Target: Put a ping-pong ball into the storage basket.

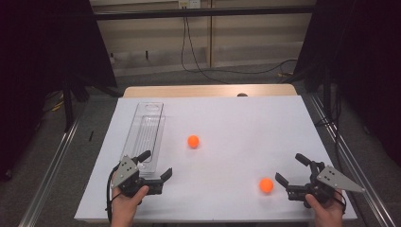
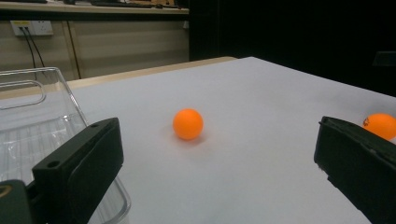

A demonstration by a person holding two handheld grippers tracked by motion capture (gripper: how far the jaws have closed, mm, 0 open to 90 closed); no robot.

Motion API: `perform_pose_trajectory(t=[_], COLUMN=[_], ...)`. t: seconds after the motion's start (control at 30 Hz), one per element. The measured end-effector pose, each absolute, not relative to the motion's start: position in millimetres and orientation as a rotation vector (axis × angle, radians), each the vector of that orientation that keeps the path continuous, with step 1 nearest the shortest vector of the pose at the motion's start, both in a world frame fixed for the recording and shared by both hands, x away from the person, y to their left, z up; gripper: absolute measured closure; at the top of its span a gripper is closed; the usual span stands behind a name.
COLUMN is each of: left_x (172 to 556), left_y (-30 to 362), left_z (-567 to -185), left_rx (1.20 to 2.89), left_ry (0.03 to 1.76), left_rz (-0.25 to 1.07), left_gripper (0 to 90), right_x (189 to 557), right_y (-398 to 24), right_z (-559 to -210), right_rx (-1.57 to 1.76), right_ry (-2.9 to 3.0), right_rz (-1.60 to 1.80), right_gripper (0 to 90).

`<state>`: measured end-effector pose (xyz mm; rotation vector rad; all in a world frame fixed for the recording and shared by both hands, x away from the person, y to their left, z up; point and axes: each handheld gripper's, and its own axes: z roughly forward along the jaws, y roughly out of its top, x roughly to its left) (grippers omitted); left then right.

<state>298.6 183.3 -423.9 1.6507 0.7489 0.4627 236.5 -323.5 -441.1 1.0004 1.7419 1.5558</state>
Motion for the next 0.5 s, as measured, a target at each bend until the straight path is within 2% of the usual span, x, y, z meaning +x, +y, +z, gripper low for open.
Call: perform_pose_trajectory(t=[0.5], left_x=[303], left_y=[167], left_z=[-423], left_rx=[1.674], left_ry=[0.72], left_rz=[0.418], left_gripper=[1.4], right_x=[236], right_y=[-323], right_z=[-441], right_rx=[1.002], right_ry=[1.74], right_rz=[1.559], right_gripper=[0.2])
